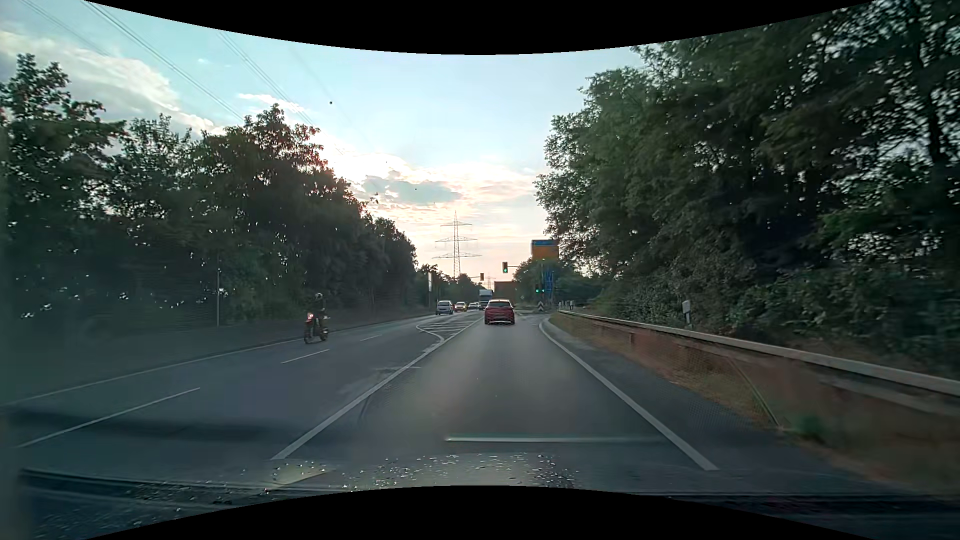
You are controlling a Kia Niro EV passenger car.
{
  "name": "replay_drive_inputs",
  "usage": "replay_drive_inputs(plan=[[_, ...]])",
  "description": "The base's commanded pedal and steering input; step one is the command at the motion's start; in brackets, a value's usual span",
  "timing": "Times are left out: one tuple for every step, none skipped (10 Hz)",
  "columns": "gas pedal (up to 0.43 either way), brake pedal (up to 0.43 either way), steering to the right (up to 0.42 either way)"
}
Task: Follow the waypoints while adhering to traffic rules and regulations
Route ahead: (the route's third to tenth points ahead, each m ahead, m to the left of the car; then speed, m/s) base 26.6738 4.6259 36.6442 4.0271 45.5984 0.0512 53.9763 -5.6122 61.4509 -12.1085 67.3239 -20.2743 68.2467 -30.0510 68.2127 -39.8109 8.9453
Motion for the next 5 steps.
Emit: replay_drive_inputs(plan=[[0.039,0.0,-0.002],[0.039,0.0,-0.002],[0.039,0.0,-0.002],[0.039,0.0,-0.002],[0.028,0.0,-0.002]])
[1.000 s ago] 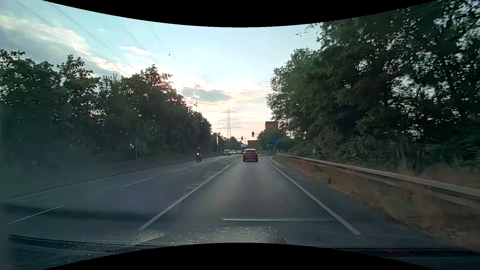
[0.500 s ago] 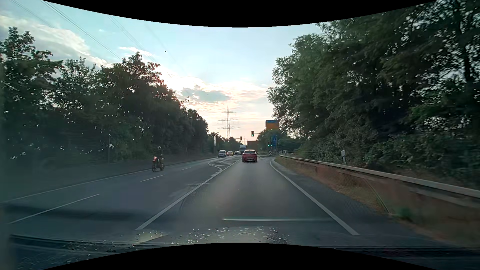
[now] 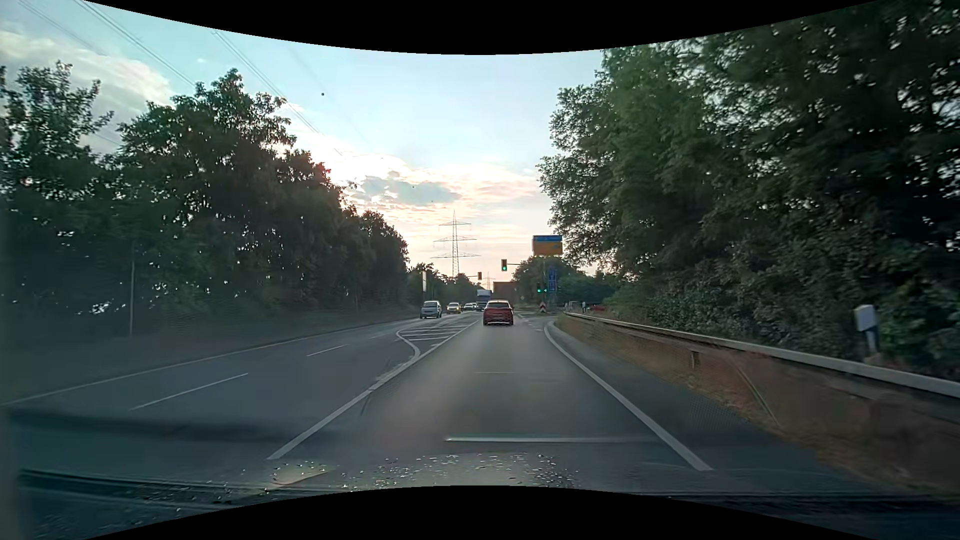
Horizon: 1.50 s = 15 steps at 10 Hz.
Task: Follow the waypoints while adhering to traffic rules and regulations
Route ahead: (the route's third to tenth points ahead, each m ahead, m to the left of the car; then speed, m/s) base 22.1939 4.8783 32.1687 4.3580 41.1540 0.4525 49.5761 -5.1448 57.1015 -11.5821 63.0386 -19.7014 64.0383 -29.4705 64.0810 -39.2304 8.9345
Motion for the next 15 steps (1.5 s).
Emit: replay_drive_inputs(plan=[[0.02,0.0,-0.002],[0.02,0.0,-0.002],[0.02,0.0,-0.002],[0.0,0.0,-0.002],[0.0,0.0,-0.002],[0.0,0.0,-0.002],[0.0,0.0,-0.002],[0.0,0.0,-0.002],[0.0,0.0,0.0],[0.0,0.0,0.001],[0.0,0.0,0.002],[0.0,0.0,0.002],[0.0,0.0,0.002],[0.0,0.0,0.002],[0.0,0.0,0.002]])
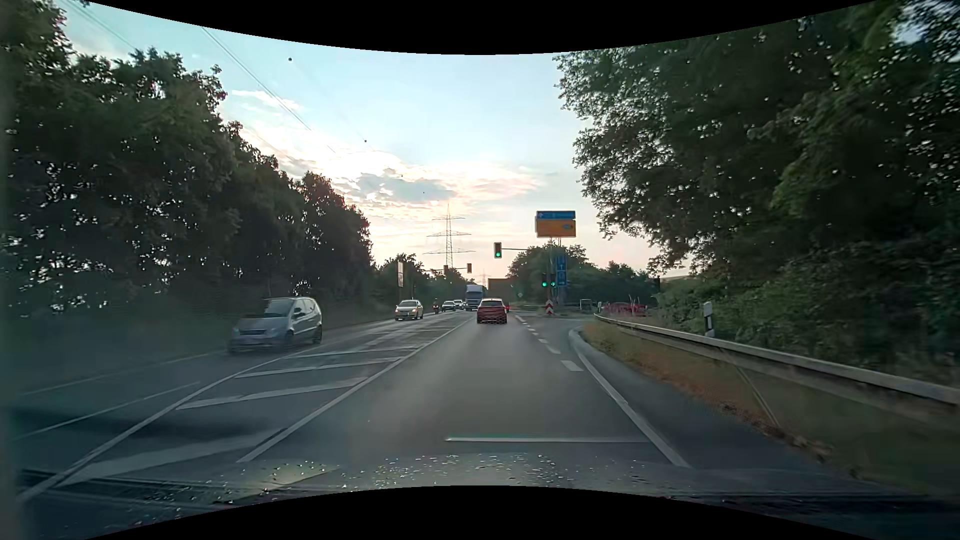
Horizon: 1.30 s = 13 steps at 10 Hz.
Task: Follow the waypoints while adhering to traffic rules and regulations
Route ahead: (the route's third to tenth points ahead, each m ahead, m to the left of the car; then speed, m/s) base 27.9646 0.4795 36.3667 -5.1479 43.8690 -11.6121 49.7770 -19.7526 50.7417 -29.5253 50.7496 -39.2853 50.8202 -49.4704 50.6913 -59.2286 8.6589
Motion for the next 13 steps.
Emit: replay_drive_inputs(plan=[[0.0,0.0,0.002],[0.0,0.0,0.002],[0.0,0.0,0.002],[0.0,0.0,0.003],[0.0,0.0,0.004],[0.0,0.0,0.005],[0.0,0.0,0.006],[0.0,0.0,0.008],[0.0,0.0,0.01],[0.0,0.0,0.01],[0.0,0.0,0.011],[0.0,0.0,0.012],[0.0,0.006,0.015]])
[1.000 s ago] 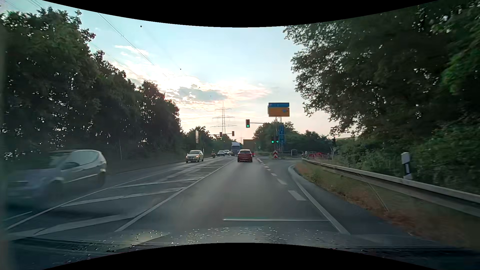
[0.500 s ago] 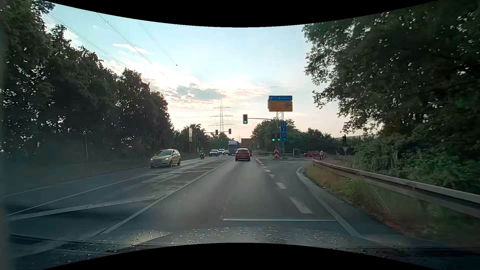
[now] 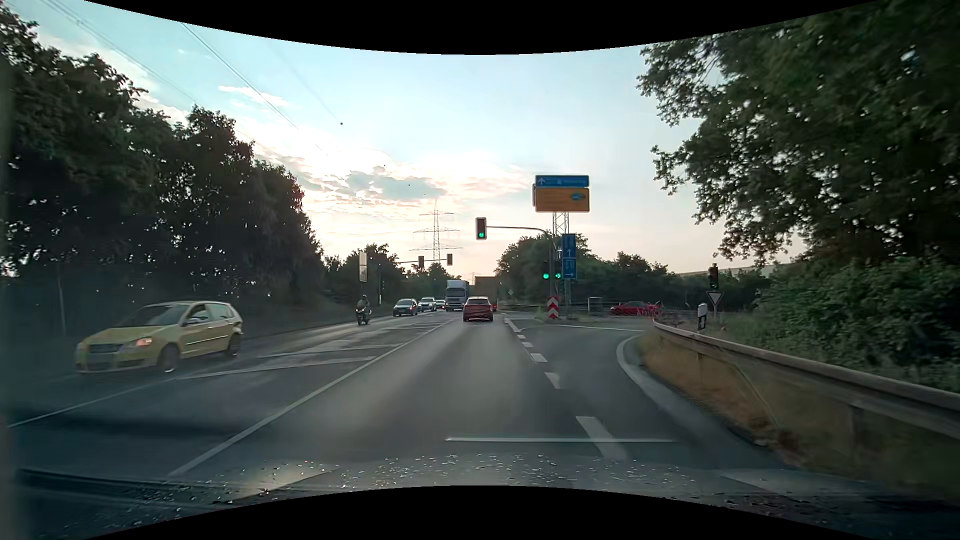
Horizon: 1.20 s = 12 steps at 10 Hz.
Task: Follow the waypoints while adhering to traffic rules and regulations
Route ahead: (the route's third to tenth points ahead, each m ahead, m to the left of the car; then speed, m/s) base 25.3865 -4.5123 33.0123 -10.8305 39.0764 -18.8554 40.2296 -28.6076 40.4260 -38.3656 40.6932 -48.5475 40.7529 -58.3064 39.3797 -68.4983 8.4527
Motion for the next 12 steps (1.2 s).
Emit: replay_drive_inputs(plan=[[0.0,0.006,0.016],[0.0,0.012,0.018],[0.0,0.037,0.024],[0.0,0.049,0.028],[0.0,0.061,0.034],[0.0,0.073,0.039],[0.0,0.079,0.044],[0.0,0.085,0.049],[0.0,0.085,0.056],[0.0,0.091,0.068],[0.0,0.091,0.079],[0.0,0.091,0.09]])
